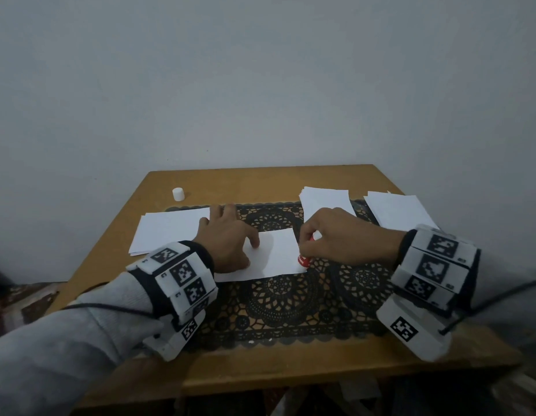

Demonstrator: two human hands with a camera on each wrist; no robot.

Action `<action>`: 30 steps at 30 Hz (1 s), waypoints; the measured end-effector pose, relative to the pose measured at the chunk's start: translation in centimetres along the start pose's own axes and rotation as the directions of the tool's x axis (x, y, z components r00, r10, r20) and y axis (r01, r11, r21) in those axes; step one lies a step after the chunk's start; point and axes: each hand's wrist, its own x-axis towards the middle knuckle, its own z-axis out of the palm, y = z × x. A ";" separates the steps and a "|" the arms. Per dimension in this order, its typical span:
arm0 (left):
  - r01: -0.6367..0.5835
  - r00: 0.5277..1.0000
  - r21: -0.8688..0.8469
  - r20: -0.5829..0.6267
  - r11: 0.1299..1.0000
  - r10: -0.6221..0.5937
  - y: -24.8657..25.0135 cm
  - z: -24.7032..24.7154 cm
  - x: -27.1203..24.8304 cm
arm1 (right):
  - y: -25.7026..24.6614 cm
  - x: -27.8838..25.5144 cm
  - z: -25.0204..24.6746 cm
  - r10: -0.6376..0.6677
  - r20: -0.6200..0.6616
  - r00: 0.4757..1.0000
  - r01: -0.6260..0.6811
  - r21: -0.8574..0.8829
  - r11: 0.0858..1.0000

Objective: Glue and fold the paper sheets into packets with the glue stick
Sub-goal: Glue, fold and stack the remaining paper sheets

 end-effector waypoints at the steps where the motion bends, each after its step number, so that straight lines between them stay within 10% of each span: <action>1: -0.009 1.000 -0.002 0.010 1.000 0.009 0.0 0.0 0.0 | 0.1 -0.3 -0.3 0.004 0.019 1.000 -0.003 -0.012 1.000; 10: -0.081 0.994 -0.142 0.060 0.987 0.090 -0.1 -0.1 0.3 | 2.3 -3.5 -5.5 0.016 0.144 0.989 -0.048 0.222 0.974; 15: -0.085 0.995 -0.150 0.045 0.985 0.092 -0.1 -0.1 0.3 | 1.6 -1.4 -4.6 0.123 0.066 0.990 -0.137 0.613 0.778; 21: -0.093 0.993 -0.212 0.045 0.973 0.105 -0.6 0.0 0.8 | 0.5 5.1 -3.7 0.091 -0.265 0.960 0.034 0.431 0.902; 30: -0.117 0.988 -0.251 0.072 0.961 0.139 -1.3 0.7 1.5 | 2.6 15.5 -1.2 0.218 -0.321 0.922 -0.171 0.166 0.971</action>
